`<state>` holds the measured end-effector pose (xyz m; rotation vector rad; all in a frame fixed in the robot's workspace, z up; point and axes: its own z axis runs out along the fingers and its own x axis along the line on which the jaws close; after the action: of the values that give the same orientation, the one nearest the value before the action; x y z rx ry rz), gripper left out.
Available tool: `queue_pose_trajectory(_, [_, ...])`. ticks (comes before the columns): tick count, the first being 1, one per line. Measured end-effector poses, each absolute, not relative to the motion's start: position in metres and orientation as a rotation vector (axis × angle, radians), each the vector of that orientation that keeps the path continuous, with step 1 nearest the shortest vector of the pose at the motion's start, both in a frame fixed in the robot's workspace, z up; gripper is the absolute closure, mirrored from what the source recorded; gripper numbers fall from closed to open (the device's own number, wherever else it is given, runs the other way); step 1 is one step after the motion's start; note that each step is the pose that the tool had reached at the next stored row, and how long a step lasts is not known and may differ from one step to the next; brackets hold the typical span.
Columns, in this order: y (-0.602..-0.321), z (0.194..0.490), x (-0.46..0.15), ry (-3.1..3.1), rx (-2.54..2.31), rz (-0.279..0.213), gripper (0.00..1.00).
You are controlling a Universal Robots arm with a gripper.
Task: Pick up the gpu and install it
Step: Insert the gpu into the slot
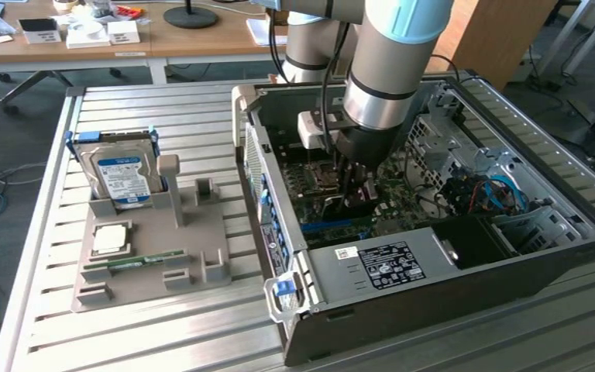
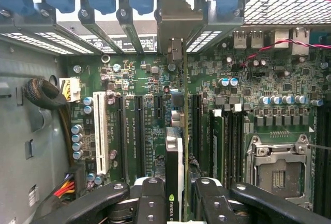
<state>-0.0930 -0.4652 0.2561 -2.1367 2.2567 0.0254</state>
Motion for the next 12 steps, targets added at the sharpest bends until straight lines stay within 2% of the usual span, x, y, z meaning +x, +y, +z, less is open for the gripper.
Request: queue_pose_trajectory(12, [-0.4652,0.2544,-0.0938,2.257,-2.137,0.025,0.73])
